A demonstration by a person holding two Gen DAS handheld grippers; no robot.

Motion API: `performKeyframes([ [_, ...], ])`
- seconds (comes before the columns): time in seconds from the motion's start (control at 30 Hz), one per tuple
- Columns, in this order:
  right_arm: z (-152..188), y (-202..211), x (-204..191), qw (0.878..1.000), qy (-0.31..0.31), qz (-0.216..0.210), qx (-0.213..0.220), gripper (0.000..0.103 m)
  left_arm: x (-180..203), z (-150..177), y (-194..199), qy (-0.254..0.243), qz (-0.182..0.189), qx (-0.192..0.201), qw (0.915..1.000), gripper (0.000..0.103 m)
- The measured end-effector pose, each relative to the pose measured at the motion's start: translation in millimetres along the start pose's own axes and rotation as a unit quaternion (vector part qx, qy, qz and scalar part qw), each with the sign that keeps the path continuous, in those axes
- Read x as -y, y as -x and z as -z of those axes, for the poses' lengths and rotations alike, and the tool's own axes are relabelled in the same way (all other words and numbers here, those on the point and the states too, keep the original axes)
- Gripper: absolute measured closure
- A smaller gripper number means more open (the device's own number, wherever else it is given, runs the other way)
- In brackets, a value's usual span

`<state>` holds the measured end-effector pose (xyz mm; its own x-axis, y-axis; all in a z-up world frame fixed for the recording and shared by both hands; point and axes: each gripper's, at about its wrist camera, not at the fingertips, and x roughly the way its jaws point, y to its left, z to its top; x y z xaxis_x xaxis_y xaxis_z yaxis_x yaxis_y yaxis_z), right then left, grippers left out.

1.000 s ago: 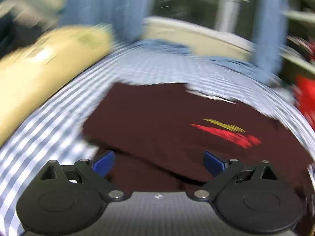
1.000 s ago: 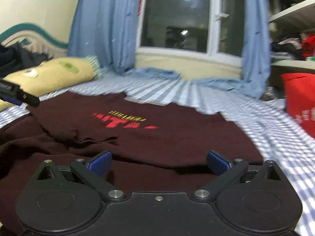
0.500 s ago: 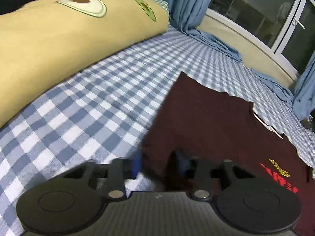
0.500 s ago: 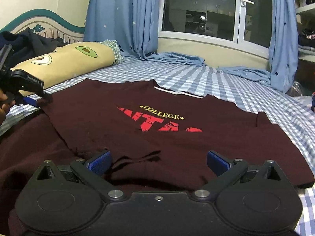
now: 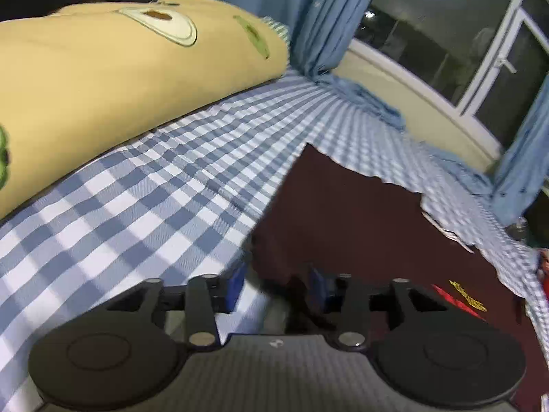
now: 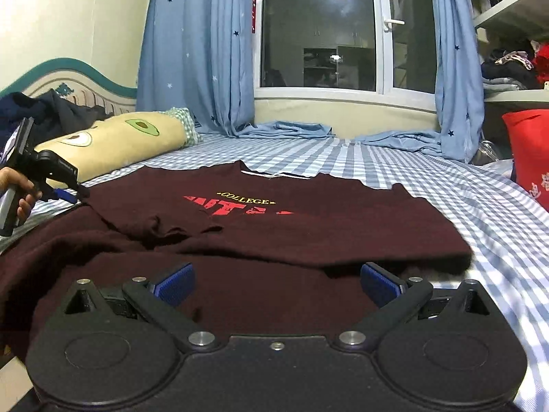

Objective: Fold small clothes

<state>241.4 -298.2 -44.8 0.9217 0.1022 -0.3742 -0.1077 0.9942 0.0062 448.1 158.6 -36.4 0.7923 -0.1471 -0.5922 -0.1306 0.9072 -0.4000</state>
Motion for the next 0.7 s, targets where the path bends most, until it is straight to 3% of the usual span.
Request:
performKeyframes([
  [0.1,10,19,7,1.000,0.005,0.012,-0.016,0.000,-3,19,35,-0.017,0.003,0.025,0.9995,0.022],
  [0.2,21,38,13,0.999,0.001,0.028,-0.026,0.000,-8,40,73,-0.019,0.012,0.046,0.9987,0.007],
  [0.27,28,51,17,0.999,-0.002,0.036,-0.034,0.000,-14,57,98,-0.017,0.019,0.053,0.9983,0.003],
  [0.43,49,70,26,0.996,-0.022,0.041,-0.072,0.000,-28,101,132,-0.017,0.029,0.029,0.9990,0.002],
  [0.57,64,73,37,0.992,-0.081,0.013,-0.101,0.001,-35,133,142,-0.021,0.038,0.008,0.9990,0.002],
  [0.7,76,68,49,0.981,-0.158,-0.012,-0.114,0.008,-42,153,146,0.000,0.053,-0.019,0.9984,0.002],
])
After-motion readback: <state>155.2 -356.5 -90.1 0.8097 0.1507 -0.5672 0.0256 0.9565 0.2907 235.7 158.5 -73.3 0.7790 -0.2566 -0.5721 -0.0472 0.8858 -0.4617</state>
